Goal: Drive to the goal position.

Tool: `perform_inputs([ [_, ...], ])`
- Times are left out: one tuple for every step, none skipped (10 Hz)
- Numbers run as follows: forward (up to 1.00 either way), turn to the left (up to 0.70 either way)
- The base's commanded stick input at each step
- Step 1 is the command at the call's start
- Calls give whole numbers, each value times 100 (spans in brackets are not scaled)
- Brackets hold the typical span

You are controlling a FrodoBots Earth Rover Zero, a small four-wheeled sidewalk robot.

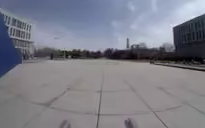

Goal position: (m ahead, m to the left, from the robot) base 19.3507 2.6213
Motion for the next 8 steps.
perform_inputs([
  [85, 0],
  [85, 0],
  [85, 0],
  [85, 0],
  [85, 0],
  [85, 0],
  [85, -14],
  [85, -34],
])
